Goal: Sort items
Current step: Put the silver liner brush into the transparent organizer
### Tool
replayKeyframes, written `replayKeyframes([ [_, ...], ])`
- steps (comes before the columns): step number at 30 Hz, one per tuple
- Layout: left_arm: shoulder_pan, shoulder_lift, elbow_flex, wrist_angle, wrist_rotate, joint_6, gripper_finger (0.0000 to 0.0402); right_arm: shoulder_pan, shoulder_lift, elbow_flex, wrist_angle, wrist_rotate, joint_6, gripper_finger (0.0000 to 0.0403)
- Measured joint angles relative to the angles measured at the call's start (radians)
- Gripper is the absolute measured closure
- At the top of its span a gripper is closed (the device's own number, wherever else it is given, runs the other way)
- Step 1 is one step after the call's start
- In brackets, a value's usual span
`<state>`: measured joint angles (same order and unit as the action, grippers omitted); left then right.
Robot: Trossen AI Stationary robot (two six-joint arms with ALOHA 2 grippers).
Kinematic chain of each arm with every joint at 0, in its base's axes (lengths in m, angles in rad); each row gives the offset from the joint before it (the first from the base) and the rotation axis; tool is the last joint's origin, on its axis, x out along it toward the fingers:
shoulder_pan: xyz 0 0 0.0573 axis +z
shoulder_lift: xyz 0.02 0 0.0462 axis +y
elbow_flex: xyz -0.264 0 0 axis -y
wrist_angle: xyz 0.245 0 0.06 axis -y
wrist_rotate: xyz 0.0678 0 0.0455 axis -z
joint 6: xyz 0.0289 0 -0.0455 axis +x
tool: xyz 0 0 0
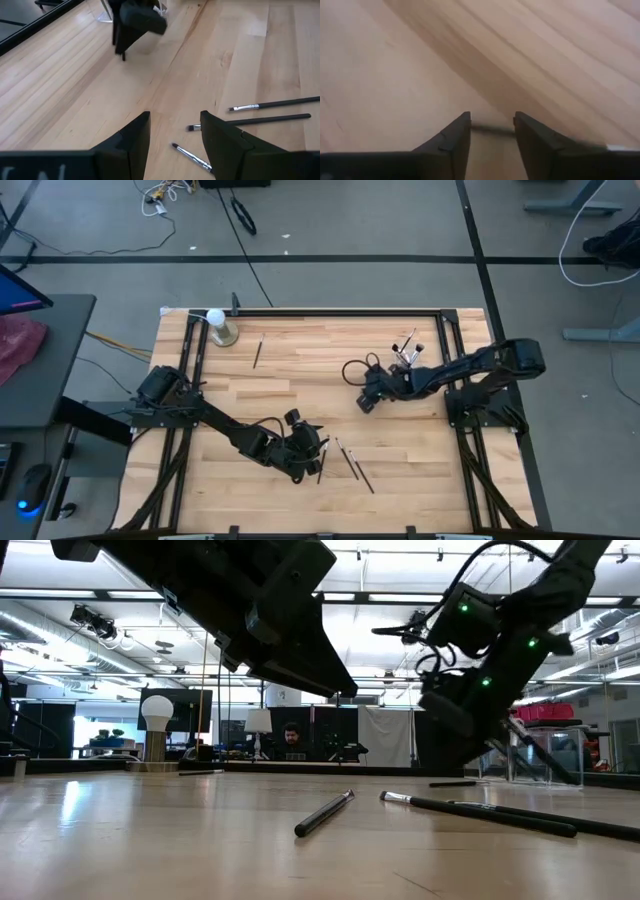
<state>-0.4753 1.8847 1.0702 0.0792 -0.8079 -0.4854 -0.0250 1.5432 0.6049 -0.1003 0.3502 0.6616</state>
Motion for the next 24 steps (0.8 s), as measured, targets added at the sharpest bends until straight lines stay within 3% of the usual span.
replayKeyframes([
  [9,0.0,0.0,0.0,0.001,0.0,0.0,0.0227,-0.003,-0.025,0.0,-0.104,0.077,0.08,0.0183],
  [16,0.0,0.0,0.0,0.003,0.0,0.002,0.0227,-0.049,-0.022,0.0,-0.163,0.084,0.123,0.0196],
  [24,0.0,0.0,0.0,0.004,0.0,0.002,0.0227,-0.069,-0.022,0.0,-0.063,0.037,0.05,0.0202],
])
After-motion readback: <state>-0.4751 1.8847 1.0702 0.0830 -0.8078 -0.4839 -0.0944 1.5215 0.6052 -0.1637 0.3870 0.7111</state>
